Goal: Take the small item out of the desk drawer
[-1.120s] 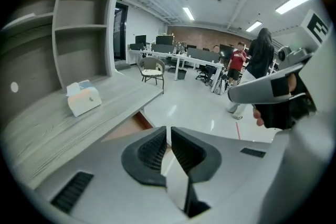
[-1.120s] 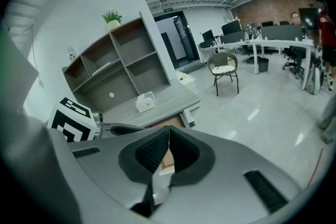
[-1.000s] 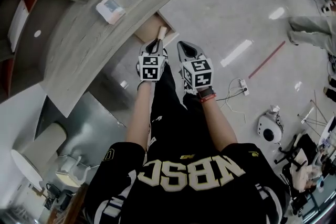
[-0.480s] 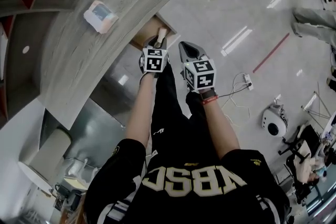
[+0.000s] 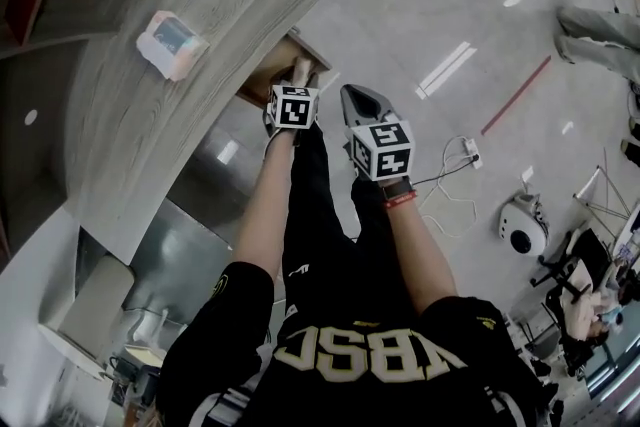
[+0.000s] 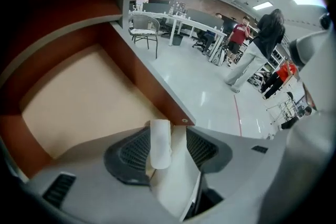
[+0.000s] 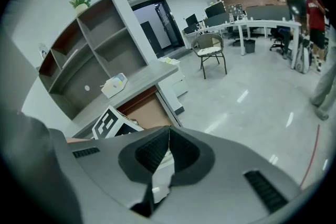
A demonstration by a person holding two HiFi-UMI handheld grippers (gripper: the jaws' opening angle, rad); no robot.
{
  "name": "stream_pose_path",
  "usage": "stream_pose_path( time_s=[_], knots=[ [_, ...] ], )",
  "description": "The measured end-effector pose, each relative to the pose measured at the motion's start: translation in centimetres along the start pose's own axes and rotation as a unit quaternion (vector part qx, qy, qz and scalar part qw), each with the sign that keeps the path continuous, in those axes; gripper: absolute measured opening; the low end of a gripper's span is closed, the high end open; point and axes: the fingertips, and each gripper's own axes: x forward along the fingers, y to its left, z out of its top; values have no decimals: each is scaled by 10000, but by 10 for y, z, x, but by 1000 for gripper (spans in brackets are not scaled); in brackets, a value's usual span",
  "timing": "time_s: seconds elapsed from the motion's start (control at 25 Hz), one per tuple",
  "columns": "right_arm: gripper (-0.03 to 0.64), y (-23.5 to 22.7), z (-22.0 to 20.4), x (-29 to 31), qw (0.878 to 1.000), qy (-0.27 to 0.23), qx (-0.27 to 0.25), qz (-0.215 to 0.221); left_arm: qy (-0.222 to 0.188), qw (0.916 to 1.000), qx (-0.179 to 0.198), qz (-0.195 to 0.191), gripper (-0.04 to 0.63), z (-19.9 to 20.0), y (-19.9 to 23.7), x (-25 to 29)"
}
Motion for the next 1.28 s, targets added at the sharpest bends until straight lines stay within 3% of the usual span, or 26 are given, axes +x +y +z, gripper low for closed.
stream_pose_path(
  time_s=[0.28, 0.36, 0.52, 0.88, 1.28],
  knots=[
    [9, -15, -13, -1, 9998, 69, 115, -143, 400, 9985, 192, 313, 203, -14, 9, 27],
    [9, -20, -14, -3, 9997, 66, 154, -179, 467, 9979, 179, 406, 105, -14, 11, 30],
    [9, -26, -14, -10, 9995, 43, 256, -200, 559, 9974, 49, 453, 89, -13, 12, 30],
    [9, -29, -8, -24, 9995, 42, 175, -253, 463, 9976, 5, 506, 20, -11, 7, 11],
    [9, -21, 13, -45, 9997, -143, 183, -54, -9, 9972, -330, 673, 15, 5, -5, -46]
  ],
)
